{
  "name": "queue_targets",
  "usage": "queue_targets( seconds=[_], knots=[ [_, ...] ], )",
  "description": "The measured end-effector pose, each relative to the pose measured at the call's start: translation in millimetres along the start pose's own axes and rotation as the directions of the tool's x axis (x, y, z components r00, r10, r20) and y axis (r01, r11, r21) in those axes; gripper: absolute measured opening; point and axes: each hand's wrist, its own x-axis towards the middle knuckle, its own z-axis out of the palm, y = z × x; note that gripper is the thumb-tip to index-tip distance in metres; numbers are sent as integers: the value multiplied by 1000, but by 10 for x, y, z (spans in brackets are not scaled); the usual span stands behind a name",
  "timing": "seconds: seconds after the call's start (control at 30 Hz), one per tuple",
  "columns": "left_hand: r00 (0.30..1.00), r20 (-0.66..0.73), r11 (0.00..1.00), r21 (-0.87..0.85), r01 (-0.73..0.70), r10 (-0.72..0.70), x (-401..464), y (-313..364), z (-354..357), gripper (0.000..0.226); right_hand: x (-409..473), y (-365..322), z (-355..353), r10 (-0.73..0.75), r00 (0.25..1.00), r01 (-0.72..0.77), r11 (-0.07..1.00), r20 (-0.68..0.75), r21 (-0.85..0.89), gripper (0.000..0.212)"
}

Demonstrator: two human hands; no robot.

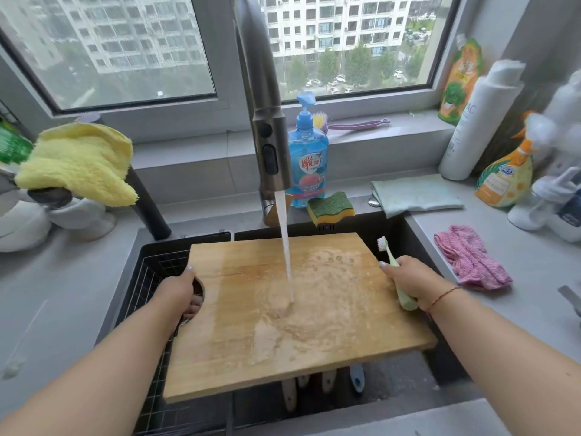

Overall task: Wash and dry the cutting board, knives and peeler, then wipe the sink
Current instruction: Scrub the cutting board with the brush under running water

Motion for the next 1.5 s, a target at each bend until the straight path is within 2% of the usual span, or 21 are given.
queue_targets(
  seconds=[0.1,0.27,0.5,0.6,0.73,0.87,0.97,1.27,1.37,1.5],
  knots=[
    [1000,-2,999,31,-12,12,-47,60,-19,53,-21,-79,-109,-35,999,35,999,-29,12,29],
    [998,36,998,12,-57,57,-166,-24,0,65,-98,-179,-209,-96,990,100,994,-103,35,28],
    [987,106,991,-70,-117,124,-279,-177,195,57,-112,-241,-441,-120,983,118,993,-137,-27,30],
    [985,133,992,-71,-101,110,-321,-172,314,57,-119,-289,-604,-129,979,119,990,-161,-72,29],
    [983,176,998,-41,-49,55,-354,-133,440,71,-89,-272,-806,-131,979,132,991,-156,-9,31],
    [954,300,994,-93,54,-24,-332,-148,568,78,-39,-200,-940,-139,966,122,989,-219,-87,36],
    [934,356,992,-108,70,-27,-399,-127,650,79,-21,-116,-990,-140,958,116,987,-251,-108,36],
    [962,274,1000,-15,3,1,-413,-88,621,71,-124,127,-771,-107,976,92,992,-189,-88,23],
    [970,244,999,26,-18,11,-426,-69,584,63,-134,185,-687,-58,986,38,991,-157,-129,29],
    [979,204,997,70,-14,-1,-373,-27,511,66,-106,224,-578,-3,993,-11,993,-117,-121,31]
  ],
)
